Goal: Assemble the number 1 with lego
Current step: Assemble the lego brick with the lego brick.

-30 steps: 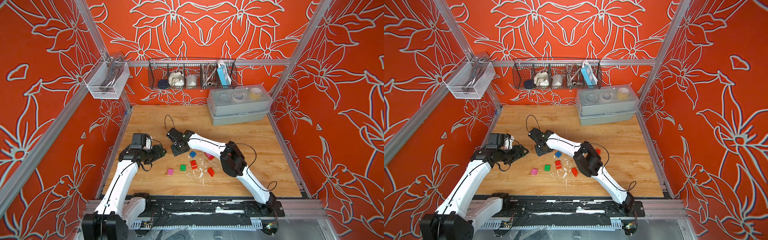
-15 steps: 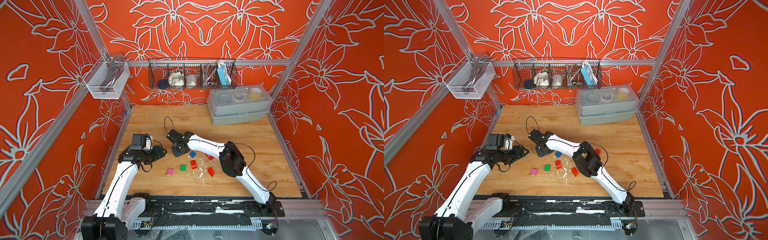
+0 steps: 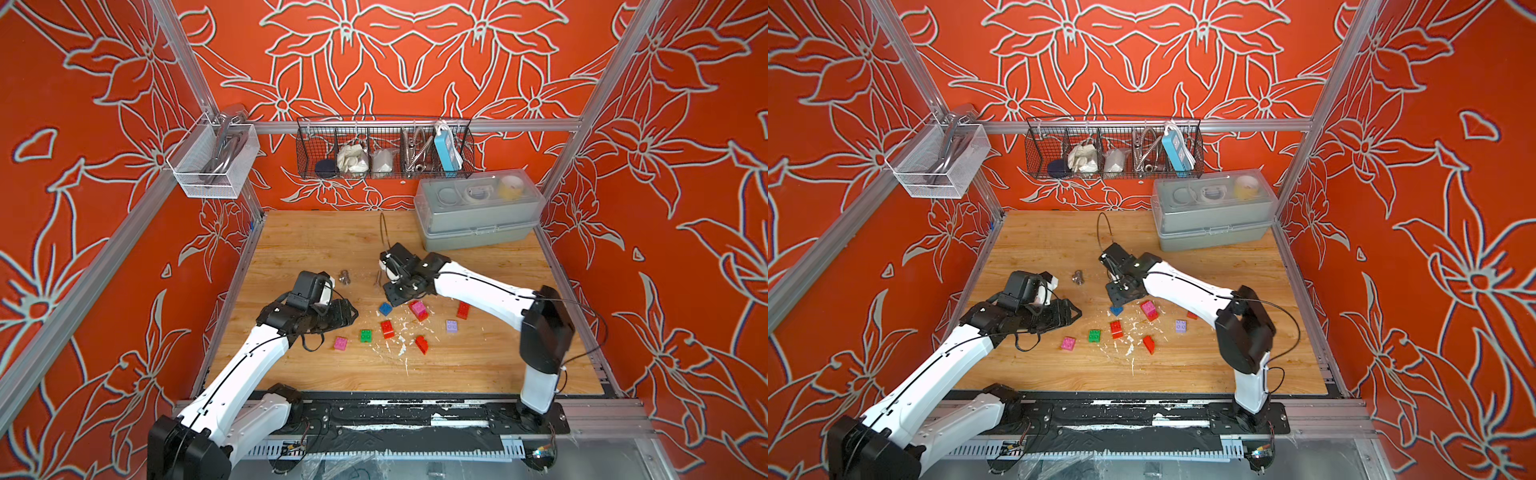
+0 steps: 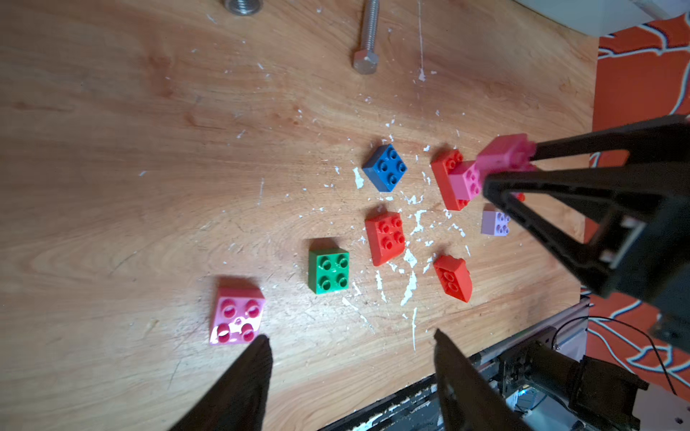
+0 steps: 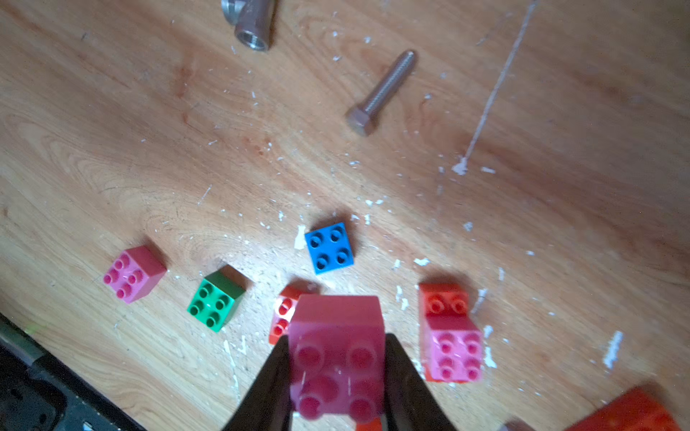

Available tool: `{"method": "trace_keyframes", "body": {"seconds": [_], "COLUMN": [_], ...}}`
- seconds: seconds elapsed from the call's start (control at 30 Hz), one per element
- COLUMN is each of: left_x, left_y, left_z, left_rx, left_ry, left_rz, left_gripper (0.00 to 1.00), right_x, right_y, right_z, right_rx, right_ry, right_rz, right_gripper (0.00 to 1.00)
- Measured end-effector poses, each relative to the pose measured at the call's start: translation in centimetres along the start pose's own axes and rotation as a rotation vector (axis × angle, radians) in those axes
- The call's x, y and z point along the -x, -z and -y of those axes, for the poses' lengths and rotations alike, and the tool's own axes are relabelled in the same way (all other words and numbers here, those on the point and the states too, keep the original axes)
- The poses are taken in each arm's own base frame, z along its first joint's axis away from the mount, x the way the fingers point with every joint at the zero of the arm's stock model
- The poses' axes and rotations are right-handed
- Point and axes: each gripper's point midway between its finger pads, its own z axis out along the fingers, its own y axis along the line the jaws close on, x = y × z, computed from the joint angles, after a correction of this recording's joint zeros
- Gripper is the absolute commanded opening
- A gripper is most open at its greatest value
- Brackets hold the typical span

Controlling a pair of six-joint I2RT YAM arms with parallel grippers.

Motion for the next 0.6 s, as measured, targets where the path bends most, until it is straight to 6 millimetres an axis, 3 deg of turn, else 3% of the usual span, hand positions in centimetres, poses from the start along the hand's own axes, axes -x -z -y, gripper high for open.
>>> {"method": "trace_keyframes", "body": {"seconds": [0.13,0.33,0.6], "left_x": [0.0,0.2,1.6], "left_y": [-1.6,-3.2,-4.2], "left_z": [0.4,0.9,2.1], "left_rx": [0.007,0.010,-0.008], "left_ry": [-0.008,-0.030,-0.068], "left_rz": [-0.026,-0.051,-0.061], "left_gripper": [0.67,0.67,0.67], "right_x": [-1.9,-4.5,-4.5], "right_y": [0.7,-0.6,-1.1], "right_z": [3.0,6.0,6.0], "right_rx": [-0.022,-0.015,0.013], "right_ry": [-0.002,0.013,0.070], "right_rz": [-0.016,-0.082,-0.076], "right_gripper": [0.31,0.30,0.30]}}
